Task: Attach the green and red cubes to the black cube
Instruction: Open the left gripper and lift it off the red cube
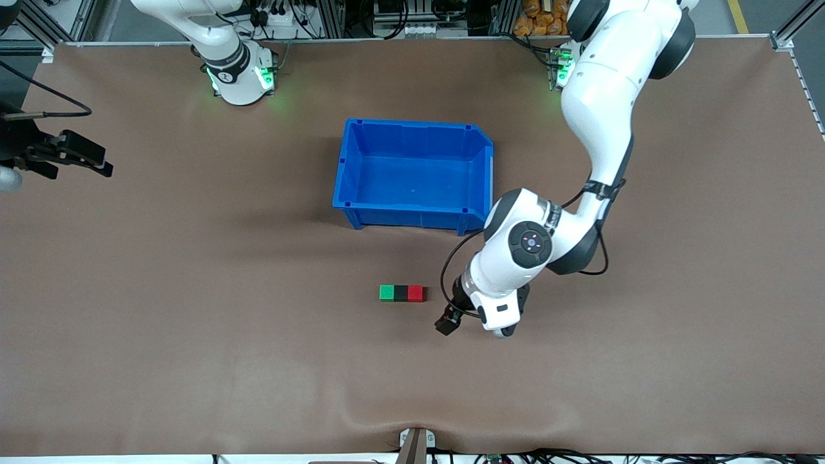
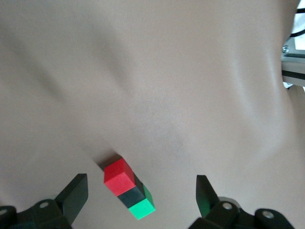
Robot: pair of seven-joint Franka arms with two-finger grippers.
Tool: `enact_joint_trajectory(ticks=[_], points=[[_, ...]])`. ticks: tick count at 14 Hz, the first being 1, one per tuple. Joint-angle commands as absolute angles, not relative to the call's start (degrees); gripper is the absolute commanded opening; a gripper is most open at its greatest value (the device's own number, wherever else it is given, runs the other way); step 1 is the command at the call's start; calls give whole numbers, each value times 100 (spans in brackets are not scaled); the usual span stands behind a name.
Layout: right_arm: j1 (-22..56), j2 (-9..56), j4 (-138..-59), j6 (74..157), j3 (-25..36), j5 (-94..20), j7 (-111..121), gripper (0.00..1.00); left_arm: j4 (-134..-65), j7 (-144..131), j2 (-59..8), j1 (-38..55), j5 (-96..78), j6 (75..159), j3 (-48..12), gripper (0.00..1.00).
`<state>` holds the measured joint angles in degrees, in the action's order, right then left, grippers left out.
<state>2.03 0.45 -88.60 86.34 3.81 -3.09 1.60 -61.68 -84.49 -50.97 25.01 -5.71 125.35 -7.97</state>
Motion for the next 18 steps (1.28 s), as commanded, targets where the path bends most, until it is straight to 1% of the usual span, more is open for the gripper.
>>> enact_joint_trajectory(ticks=[1,5,7,14,18], points=[[167,44,-8815,8631,360,-308,70,100,-6284,-8044,-4581,2470,-448,12051,-809,100],[185,44,-8815,8622,360,-308,70,100,-6372,-7043,-3930,2295,-422,10937,-791,100],[184,44,-8824,8613,360,-316,70,100,-6372,-6970,-3649,2154,-422,10382,-791,100],[194,88,-8815,8622,360,-299,70,100,-6407,-6041,-2814,1583,-413,8967,-782,100],[167,88,-8807,8622,369,-299,70,100,-6889,-4651,-2076,1187,-176,8763,-791,100]])
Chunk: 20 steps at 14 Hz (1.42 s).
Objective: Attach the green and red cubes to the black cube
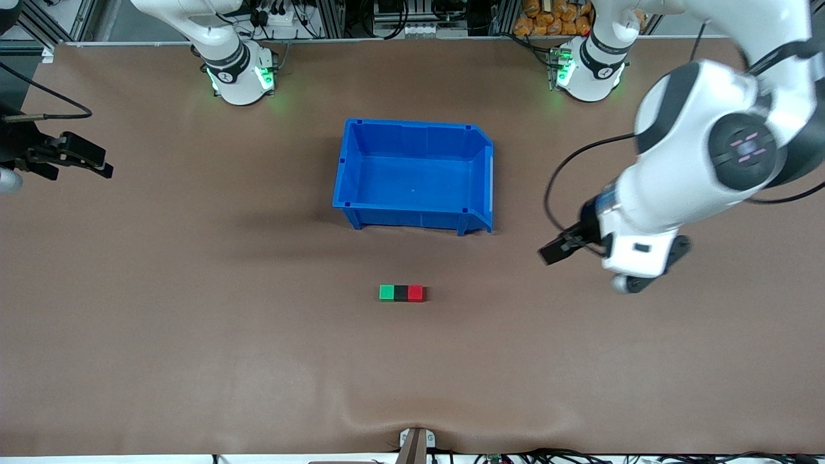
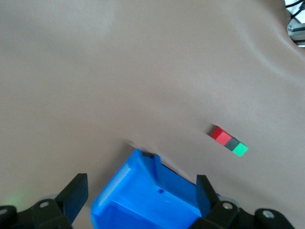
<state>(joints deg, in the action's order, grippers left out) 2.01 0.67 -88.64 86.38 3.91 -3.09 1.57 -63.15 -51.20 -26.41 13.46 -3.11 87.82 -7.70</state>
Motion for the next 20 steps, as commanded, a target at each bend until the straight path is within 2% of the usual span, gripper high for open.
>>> enact_joint_trajectory(ticks=[1,15,20], points=[[167,88,-8807,8622,369,-299,70,100,-7082,-4562,-1900,1091,-176,8763,-808,100],[158,88,-8807,8631,378,-290,79,100,-8726,-2665,-335,176,-114,8789,-826,100],[158,88,-8807,8631,378,-290,70,100,-8754,-2190,-167,141,0,8710,-809,100]])
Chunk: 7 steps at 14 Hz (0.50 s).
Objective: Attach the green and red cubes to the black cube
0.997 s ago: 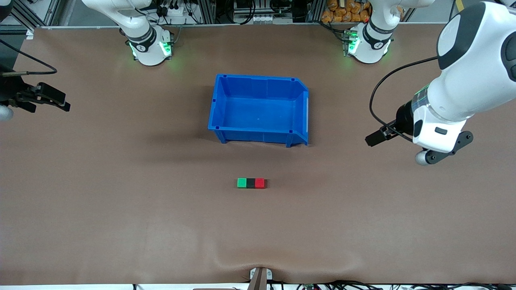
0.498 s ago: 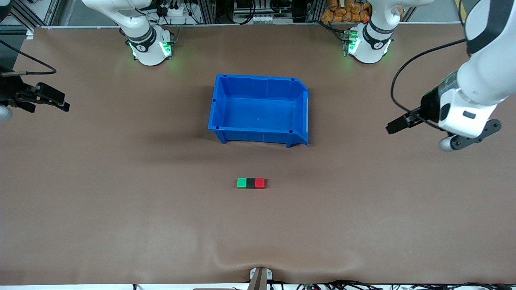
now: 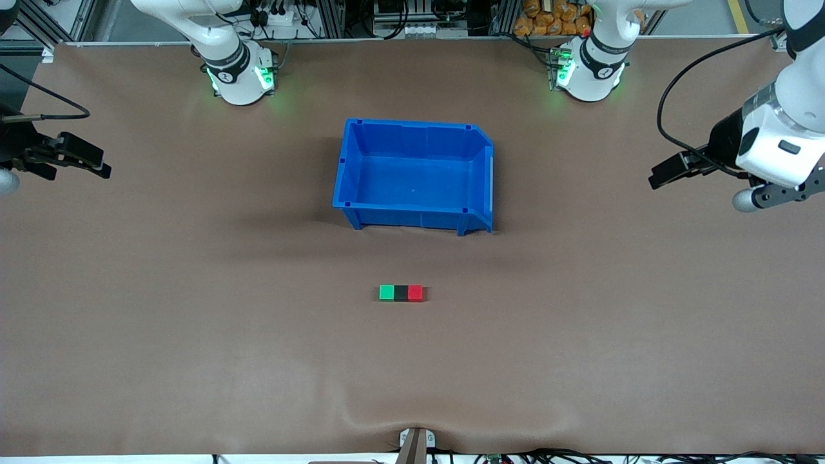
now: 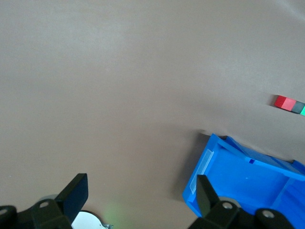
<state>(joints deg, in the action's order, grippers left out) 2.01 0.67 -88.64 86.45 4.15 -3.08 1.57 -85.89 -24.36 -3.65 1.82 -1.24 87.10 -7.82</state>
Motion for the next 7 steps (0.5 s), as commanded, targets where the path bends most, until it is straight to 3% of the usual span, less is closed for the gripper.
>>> enact_joint_trajectory(ticks=[1,7], points=[[158,88,-8815,8631,378,-290,79,100,-8745,-1927,-167,141,61,8710,-782,100],[158,88,-8807,8640,378,-290,79,100,-8640,-1459,-158,-9,123,8692,-782,100]])
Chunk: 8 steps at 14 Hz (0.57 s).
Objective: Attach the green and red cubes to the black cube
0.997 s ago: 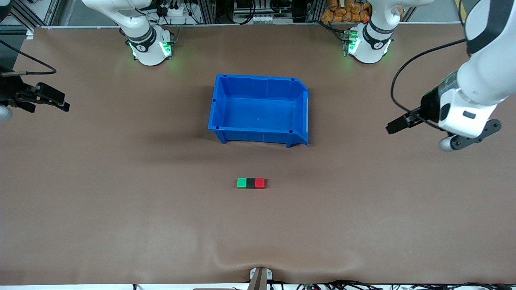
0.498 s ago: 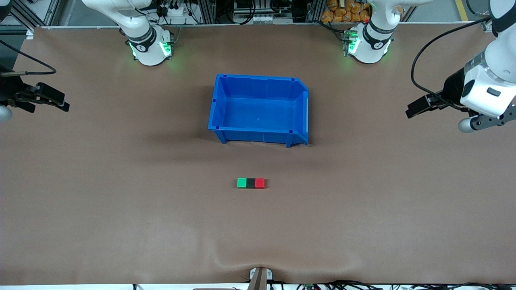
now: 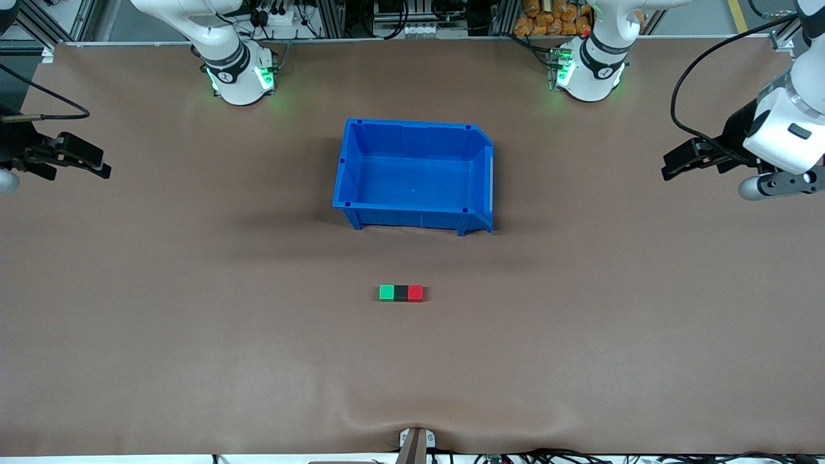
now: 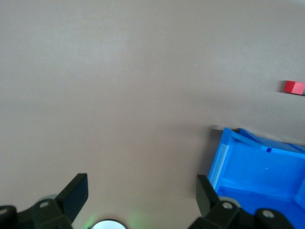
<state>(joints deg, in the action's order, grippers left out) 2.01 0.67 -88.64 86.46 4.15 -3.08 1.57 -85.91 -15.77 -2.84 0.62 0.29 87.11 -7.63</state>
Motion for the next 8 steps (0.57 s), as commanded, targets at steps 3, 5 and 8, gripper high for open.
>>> enact_joint_trajectory(ticks=[3,5,8], points=[[167,88,-8815,8648,378,-299,70,100,-8640,-1222,-158,-70,123,8692,-791,100],[193,88,-8815,8640,378,-290,79,100,-8640,-1213,-150,-70,132,8692,-782,100],[149,88,-8815,8648,378,-290,79,100,-8648,-881,-18,-97,132,8692,-782,100]])
